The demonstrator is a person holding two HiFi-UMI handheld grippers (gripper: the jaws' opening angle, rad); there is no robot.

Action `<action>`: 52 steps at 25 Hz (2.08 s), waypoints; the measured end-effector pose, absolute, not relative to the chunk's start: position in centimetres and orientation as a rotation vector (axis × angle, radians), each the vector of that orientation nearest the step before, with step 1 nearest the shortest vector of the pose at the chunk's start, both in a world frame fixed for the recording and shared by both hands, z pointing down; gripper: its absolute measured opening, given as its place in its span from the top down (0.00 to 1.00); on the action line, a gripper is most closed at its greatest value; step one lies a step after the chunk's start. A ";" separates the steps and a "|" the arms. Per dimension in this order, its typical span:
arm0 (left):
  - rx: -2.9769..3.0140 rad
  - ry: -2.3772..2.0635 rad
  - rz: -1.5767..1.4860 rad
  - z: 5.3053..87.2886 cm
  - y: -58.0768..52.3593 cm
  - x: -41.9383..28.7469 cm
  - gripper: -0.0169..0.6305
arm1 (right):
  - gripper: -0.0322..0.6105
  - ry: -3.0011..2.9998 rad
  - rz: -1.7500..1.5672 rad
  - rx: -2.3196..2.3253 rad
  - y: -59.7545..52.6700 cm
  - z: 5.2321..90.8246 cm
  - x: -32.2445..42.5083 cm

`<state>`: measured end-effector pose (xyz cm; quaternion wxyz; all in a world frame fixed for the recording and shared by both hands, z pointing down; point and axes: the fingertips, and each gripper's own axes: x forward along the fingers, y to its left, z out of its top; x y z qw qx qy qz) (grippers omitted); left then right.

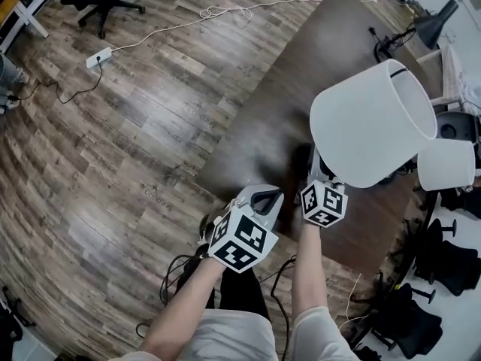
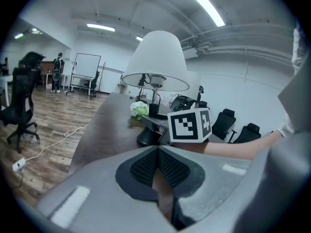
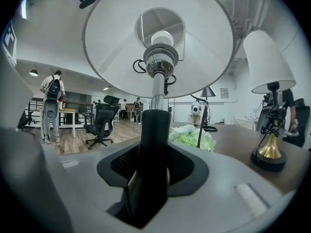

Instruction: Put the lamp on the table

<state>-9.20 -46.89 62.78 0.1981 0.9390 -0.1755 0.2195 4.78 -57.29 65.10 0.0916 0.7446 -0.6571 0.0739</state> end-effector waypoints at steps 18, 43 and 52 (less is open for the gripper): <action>2.571 -0.623 0.525 63.5 -44.9 -10.6 0.97 | 0.66 -1.927 0.176 2.171 -55.8 65.6 4.0; 2.643 -0.748 0.611 61.7 -41.0 -9.0 0.97 | 0.70 -2.027 0.408 2.061 -40.6 65.2 0.3; 2.748 -0.712 0.877 54.9 -33.4 -7.0 0.97 | 0.78 -2.048 0.537 2.057 -32.7 57.7 1.7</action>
